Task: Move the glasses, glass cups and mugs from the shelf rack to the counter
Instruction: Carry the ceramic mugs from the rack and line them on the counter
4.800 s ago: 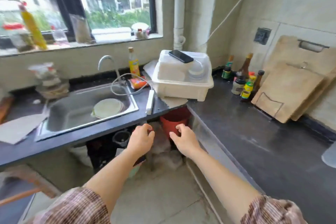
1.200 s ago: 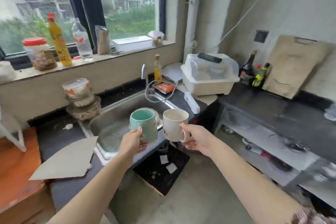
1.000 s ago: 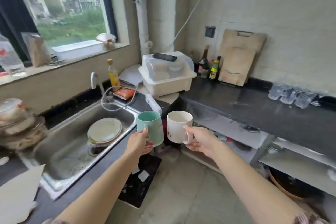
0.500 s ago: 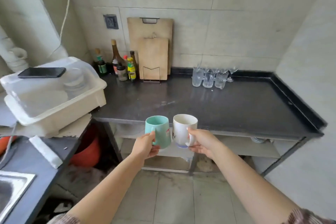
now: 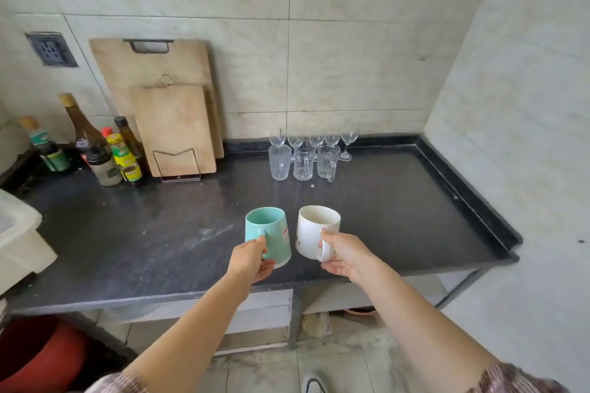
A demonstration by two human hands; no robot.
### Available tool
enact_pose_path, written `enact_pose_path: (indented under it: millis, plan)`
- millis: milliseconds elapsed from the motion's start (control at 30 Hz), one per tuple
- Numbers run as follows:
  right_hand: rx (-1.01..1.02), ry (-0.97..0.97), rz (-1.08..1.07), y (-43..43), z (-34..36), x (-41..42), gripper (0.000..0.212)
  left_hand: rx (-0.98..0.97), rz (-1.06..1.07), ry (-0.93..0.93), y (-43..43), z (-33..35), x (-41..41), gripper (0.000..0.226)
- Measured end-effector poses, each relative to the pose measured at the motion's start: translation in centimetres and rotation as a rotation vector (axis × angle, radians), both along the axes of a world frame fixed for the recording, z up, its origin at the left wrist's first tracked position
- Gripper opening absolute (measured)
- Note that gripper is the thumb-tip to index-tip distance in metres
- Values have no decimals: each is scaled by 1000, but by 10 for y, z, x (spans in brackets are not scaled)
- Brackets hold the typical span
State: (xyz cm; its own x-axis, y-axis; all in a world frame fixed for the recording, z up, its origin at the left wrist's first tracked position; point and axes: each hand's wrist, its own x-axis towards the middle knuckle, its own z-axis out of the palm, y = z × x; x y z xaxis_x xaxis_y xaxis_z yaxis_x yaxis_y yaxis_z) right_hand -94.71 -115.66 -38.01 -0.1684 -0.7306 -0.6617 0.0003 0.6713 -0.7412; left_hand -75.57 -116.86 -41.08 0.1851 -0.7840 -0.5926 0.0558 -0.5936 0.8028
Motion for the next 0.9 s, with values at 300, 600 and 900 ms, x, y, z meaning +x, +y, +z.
enact_pose_path:
  millis: [300, 600, 900]
  plan:
    - [72, 27, 56, -123, -33, -50, 28, 26, 53, 23, -116, -44, -49, 22]
    - [41, -50, 39, -194, -75, -57, 26, -52, -8, -38, -168, -87, -60, 28]
    - [21, -94, -20, -216, -99, -44, 22, -78, -14, -30, -182, -104, -62, 27]
